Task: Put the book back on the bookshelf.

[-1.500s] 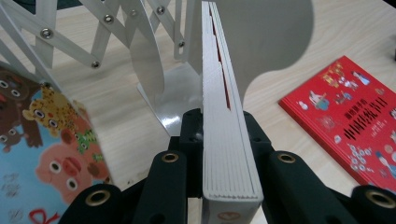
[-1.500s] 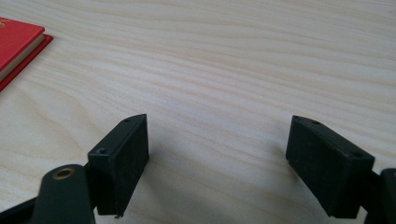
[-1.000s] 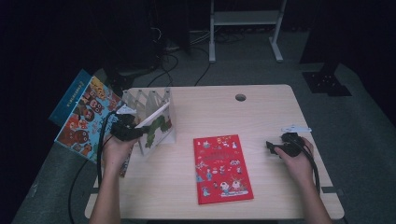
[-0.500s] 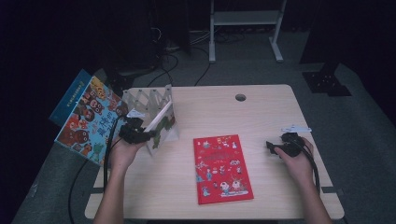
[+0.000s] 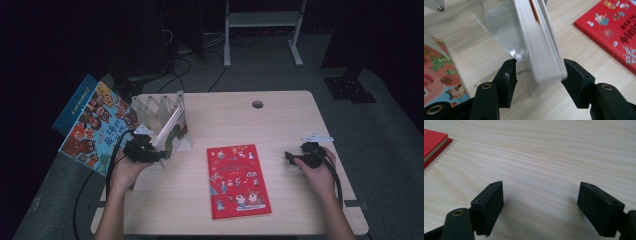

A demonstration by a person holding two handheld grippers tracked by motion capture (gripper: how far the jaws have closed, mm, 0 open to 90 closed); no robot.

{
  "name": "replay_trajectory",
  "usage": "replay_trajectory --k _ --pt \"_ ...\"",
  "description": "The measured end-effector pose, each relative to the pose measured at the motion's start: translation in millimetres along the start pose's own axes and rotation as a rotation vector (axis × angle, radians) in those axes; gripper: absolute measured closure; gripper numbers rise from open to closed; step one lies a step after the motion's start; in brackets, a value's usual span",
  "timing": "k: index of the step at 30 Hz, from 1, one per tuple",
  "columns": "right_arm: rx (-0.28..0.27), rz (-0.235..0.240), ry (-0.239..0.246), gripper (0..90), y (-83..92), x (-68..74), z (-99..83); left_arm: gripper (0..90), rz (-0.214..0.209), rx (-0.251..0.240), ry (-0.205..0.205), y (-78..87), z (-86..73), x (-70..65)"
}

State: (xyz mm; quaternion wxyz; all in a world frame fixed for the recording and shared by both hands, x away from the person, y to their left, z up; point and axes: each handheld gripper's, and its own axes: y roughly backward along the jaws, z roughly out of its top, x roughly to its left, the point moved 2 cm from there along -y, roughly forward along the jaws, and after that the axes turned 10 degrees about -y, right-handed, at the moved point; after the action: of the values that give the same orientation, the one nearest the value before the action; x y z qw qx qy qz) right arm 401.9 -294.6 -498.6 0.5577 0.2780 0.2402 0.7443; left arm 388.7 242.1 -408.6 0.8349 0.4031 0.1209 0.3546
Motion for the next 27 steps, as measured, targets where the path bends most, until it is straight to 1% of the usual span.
replay_trajectory --k 2,5,6,7,9,11,12,14,15,16,17,19,21,23,24,25,27 --pt "0.0 0.0 0.0 20.1 0.0 0.0 0.0 44.6 -0.005 0.0 0.0 1.2 -1.1 0.3" --pt "0.0 0.0 0.0 20.1 0.0 0.0 0.0 44.6 -0.029 0.006 -0.017 6.2 -5.4 1.8" --pt "0.0 0.0 0.0 20.1 0.0 0.0 0.0 44.6 -0.038 0.012 -0.016 7.0 -6.6 2.0" --pt "0.0 0.0 0.0 20.1 0.0 0.0 0.0 44.7 -0.043 0.022 -0.026 7.6 -7.9 2.6" --pt "0.0 0.0 0.0 20.1 0.0 0.0 0.0 47.6 -0.048 0.037 -0.038 8.1 -11.1 3.4" --pt "0.0 0.0 0.0 20.1 0.0 0.0 0.0 48.1 -0.045 0.043 -0.04 8.3 -12.6 4.0" --pt "0.0 0.0 0.0 20.1 0.0 0.0 0.0 52.2 -0.048 0.049 -0.047 8.9 -14.8 5.2" --pt "0.0 0.0 0.0 20.1 0.0 0.0 0.0 52.3 -0.046 0.052 -0.052 9.4 -15.8 6.0" --pt "0.0 0.0 0.0 20.1 0.0 0.0 0.0 56.4 -0.05 0.055 -0.057 9.4 -17.2 6.6" --pt "0.0 0.0 0.0 20.1 0.0 0.0 0.0 56.6 -0.05 0.055 -0.057 9.4 -17.2 6.6" --pt "0.0 0.0 0.0 20.1 0.0 0.0 0.0 59.6 -0.045 0.065 -0.063 8.1 -19.0 8.2" --pt "0.0 0.0 0.0 20.1 0.0 0.0 0.0 60.1 -0.043 0.067 -0.06 6.2 -19.9 8.2" --pt "0.0 0.0 0.0 20.1 0.0 0.0 0.0 63.3 -0.039 0.075 -0.07 3.8 -20.4 8.8" --pt "0.0 0.0 0.0 20.1 0.0 0.0 0.0 65.8 -0.053 0.079 -0.086 -0.2 -20.6 7.6" --pt "0.0 0.0 0.0 20.1 0.0 0.0 0.0 66.7 -0.053 0.079 -0.086 -0.2 -20.6 7.6" --pt "0.0 0.0 0.0 20.1 0.0 0.0 0.0 68.0 -0.065 0.081 -0.088 -2.1 -20.3 6.5" --pt "0.0 0.0 0.0 20.1 0.0 0.0 0.0 70.2 -0.074 0.075 -0.085 -3.6 -19.4 5.4"
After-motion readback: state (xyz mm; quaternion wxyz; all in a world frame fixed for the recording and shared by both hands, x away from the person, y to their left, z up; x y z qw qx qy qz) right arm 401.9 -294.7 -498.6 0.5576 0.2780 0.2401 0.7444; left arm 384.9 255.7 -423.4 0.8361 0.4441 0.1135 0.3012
